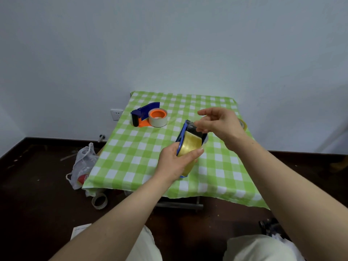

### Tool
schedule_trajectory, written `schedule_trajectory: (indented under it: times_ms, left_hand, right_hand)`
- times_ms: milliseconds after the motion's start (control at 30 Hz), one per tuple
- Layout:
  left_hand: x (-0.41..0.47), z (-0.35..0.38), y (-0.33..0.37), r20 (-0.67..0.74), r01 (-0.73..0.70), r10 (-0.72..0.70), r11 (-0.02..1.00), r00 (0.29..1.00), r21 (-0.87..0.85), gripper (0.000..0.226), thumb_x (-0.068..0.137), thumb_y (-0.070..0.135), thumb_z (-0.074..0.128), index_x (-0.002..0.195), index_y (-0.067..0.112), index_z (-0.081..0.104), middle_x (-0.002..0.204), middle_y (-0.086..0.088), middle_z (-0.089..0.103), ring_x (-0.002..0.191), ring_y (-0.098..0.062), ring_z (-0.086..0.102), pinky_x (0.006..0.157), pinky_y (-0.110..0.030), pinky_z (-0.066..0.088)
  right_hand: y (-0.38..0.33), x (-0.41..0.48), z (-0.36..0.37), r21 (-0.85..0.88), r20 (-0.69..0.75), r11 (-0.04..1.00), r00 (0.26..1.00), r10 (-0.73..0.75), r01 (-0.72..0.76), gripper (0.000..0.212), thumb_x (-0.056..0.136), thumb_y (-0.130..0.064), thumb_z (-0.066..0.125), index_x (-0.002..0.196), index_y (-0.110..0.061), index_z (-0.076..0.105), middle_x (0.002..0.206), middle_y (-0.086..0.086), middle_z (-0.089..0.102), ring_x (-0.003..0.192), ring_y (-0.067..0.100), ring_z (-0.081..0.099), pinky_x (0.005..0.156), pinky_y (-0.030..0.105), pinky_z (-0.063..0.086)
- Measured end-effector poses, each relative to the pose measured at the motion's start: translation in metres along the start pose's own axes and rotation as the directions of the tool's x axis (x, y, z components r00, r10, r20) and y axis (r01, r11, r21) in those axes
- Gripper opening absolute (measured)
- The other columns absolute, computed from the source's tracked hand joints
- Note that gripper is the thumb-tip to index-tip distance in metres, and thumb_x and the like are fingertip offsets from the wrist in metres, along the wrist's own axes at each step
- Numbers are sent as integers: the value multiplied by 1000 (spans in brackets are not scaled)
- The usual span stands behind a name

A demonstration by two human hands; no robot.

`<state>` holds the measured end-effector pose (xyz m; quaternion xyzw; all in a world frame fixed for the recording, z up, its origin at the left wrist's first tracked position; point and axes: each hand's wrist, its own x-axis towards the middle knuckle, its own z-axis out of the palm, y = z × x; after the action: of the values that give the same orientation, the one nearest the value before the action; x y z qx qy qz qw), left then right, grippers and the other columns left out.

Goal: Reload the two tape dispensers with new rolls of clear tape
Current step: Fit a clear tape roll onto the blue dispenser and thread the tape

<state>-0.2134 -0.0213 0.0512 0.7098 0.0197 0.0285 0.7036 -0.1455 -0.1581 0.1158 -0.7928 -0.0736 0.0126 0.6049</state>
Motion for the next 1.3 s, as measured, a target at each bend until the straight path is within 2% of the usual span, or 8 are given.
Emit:
schedule_trajectory:
  times_ms: [133, 300, 600, 733, 900, 967, 1100, 1300]
  left_hand:
    - [-2, 4, 3, 55, 42, -41, 999, 998, -19, 13, 79, 21, 74, 76, 11, 67, 68, -3, 70, 57, -5, 65, 57, -19, 51]
    - [0, 7, 1, 79, 120, -117, 992, 990, -38, 7, 84, 9, 62, 81, 8, 69, 77, -11, 73, 64, -13, 65, 63, -26, 52]
    - [0, 12, 1, 55, 120, -121, 993, 991, 16, 33, 67, 18, 84, 90, 0, 68, 88, -18, 71, 78, -22, 67, 67, -29, 56]
    - [2, 13, 7, -31, 108, -106, 993, 994, 49, 40, 73, 36, 78, 62, 11, 49, 58, -3, 47, 57, -16, 47, 58, -26, 42]
    - [-2, 16, 16, 17, 70, -70, 997, 997, 12, 74, 62, 68, 61, 74, -4, 57, 77, -7, 52, 69, -23, 47, 67, -35, 39]
    - [-2, 16, 18, 76, 68, -68, 998, 995, -9, 72, 64, 61, 67, 85, -7, 62, 80, -11, 58, 73, -23, 56, 70, -39, 48]
    - [-4, 14, 19, 193, 42, -46, 999, 980, 22, 26, 69, 16, 83, 91, 12, 69, 86, -9, 72, 77, -16, 69, 72, -29, 57]
    - [-3, 10, 18, 204, 15, -19, 1000, 979, 20, 20, 77, 13, 76, 92, 1, 68, 86, -19, 73, 70, -16, 66, 71, -28, 55]
  right_hand:
    - [4, 0, 0, -13, -113, 998, 992, 61, -63, 10, 73, -7, 76, 71, -7, 66, 61, 10, 64, 53, 17, 60, 58, 28, 51]
    - [10, 2, -1, -101, -197, 983, 971, 134, -156, 11, 73, -7, 73, 66, -8, 64, 59, 4, 60, 52, 11, 53, 40, 13, 38]
    - [23, 6, -6, -158, -222, 975, 968, 117, -154, 13, 75, -11, 71, 66, -9, 63, 71, 6, 66, 75, 21, 63, 75, 36, 54]
    - [23, 4, 1, -122, -201, 990, 979, 41, -67, 12, 80, -11, 66, 70, -10, 60, 67, 5, 66, 67, 18, 62, 71, 35, 53]
    - [22, 5, 12, -62, -304, 998, 953, -12, -7, 14, 82, -12, 63, 69, -14, 58, 59, 2, 61, 56, 14, 57, 64, 34, 51]
    - [21, 6, 14, -63, -350, 998, 937, -12, -11, 14, 81, -15, 63, 69, -18, 57, 65, 2, 63, 62, 16, 60, 71, 40, 55]
    - [20, 6, 17, -54, -408, 998, 913, -10, -13, 13, 76, -19, 62, 66, -24, 56, 75, 5, 68, 77, 25, 68, 79, 48, 55]
    - [18, 5, 15, -124, -442, 992, 896, -44, -12, 16, 78, -21, 65, 66, -25, 55, 70, -8, 61, 73, 14, 60, 77, 41, 55]
